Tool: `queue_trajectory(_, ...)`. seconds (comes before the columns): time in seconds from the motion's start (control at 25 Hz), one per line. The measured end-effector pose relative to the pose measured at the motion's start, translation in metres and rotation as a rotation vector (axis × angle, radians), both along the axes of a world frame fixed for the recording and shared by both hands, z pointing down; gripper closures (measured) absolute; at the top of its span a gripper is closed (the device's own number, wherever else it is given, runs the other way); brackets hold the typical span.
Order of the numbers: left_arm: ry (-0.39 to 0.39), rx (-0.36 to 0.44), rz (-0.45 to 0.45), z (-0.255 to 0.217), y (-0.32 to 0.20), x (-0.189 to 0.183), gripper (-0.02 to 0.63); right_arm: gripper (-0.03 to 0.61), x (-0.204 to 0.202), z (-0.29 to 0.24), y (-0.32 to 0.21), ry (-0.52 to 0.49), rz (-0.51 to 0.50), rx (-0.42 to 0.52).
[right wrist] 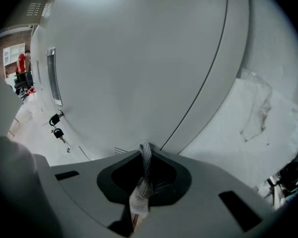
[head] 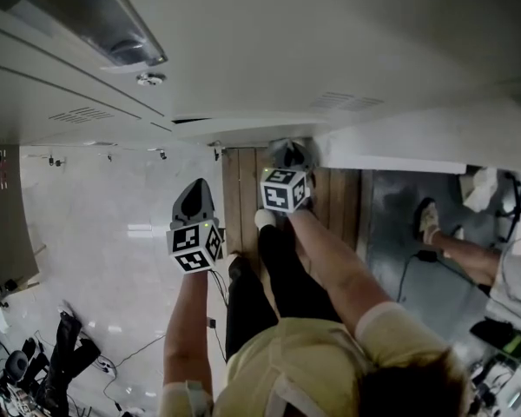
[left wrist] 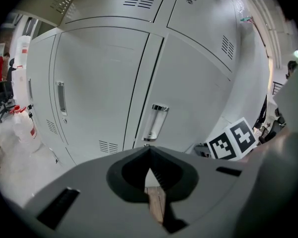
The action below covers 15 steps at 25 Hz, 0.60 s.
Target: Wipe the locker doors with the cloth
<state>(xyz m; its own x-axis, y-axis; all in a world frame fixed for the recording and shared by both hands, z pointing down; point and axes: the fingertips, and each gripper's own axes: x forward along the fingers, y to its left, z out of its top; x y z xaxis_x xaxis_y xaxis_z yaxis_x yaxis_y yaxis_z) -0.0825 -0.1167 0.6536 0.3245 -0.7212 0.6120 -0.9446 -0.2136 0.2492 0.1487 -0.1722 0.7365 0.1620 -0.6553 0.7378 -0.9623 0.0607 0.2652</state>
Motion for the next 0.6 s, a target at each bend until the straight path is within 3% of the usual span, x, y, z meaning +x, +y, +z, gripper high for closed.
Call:
queue_trajectory(0.2,0.014,0.001,-0.009,-0.003,0.000,-0.003,0.627,0.560,0.004,-0.006,0.006,0.022,0.004,-0.002)
queue_trajectory(0.6,0.028,-0.002,-0.041,-0.021,0.016,-0.025,0.627,0.560,-0.002,-0.035,0.027,-0.028,0.023,0.029)
